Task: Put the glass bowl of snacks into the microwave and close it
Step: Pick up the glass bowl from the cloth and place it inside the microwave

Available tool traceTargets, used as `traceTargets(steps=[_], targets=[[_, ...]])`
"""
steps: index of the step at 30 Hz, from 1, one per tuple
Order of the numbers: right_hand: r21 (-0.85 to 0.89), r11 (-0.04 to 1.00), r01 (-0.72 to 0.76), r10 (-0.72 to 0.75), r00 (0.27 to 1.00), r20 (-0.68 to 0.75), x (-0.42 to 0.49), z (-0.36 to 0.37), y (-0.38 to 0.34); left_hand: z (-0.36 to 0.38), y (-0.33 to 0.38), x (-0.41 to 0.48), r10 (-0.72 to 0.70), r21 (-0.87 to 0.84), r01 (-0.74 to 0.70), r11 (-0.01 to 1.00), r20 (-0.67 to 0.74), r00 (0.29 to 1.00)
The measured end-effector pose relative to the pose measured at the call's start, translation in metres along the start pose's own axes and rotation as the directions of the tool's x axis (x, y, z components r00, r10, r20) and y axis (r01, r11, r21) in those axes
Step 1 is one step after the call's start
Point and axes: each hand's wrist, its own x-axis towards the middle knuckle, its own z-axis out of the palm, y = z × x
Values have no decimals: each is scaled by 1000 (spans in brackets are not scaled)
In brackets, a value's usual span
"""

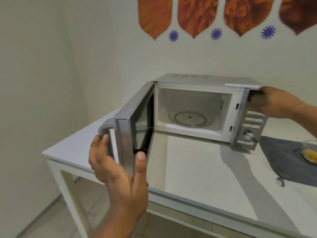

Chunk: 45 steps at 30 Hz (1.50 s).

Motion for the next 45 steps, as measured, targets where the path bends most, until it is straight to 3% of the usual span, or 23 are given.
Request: traceTargets(steps=[3, 5, 8, 10, 12, 14, 17, 23, 27, 30, 33, 35, 37, 39, 42, 45], targets=[[133, 990, 53, -43, 996, -79, -31, 18, 10, 26, 17, -22, 334, 10, -337, 942, 95, 938], [207, 977, 59, -44, 996, -79, -60, 43, 21, 54, 24, -41, 411, -78, -405, 911, 266, 872], [236, 969, 73, -86, 995, 46, -104, 82, 29, 97, 21, -56, 273, -10, -332, 943, 596, 755], [229, 969, 90, -120, 985, 121, -127, 105, 49, 141, 19, -72, 99, 106, -282, 954, 774, 625], [228, 969, 91, -134, 975, 177, -143, 126, 66, 179, 10, -86, -27, 192, -290, 938, 872, 488], [217, 971, 97, -145, 964, 221, -156, 145, 79, 206, 6, -100, -98, 229, -281, 932, 906, 413], [218, 961, 168, -219, 948, 233, -171, 167, 92, 232, 1, -121, -180, 287, -220, 932, 896, 406], [533, 838, 116, -251, 950, 188, -173, 174, 100, 247, -9, -135, -262, 382, -316, 868, 895, 363], [800, 587, -123, -89, 973, 215, -166, 167, 109, 247, -9, -137, -281, 407, -326, 853, 885, 371], [880, 430, -203, -12, 973, 231, -149, 160, 132, 248, -14, -136, -280, 408, -320, 855, 883, 377], [892, 410, -192, 107, 981, 162, -121, 139, 174, 250, -18, -136, -279, 402, -307, 863, 884, 374], [846, 513, -141, 195, 980, 46, -102, 118, 205, 249, -19, -136, -282, 401, -295, 867, 884, 374], [823, 544, -162, 334, 942, -35, -86, 100, 242, 252, -20, -134, -276, 393, -283, 875, 885, 376], [838, 497, -224, 483, 874, -53, -77, 92, 274, 251, -19, -133, -280, 393, -264, 881, 882, 379], [851, 414, -324, 599, 801, 14, -70, 88, 312, 251, -17, -132, -286, 395, -252, 884, 881, 376], [813, 377, -443, 541, 818, 194, -72, 95, 333, 252, -14, -132, -290, 397, -254, 882, 882, 371]])
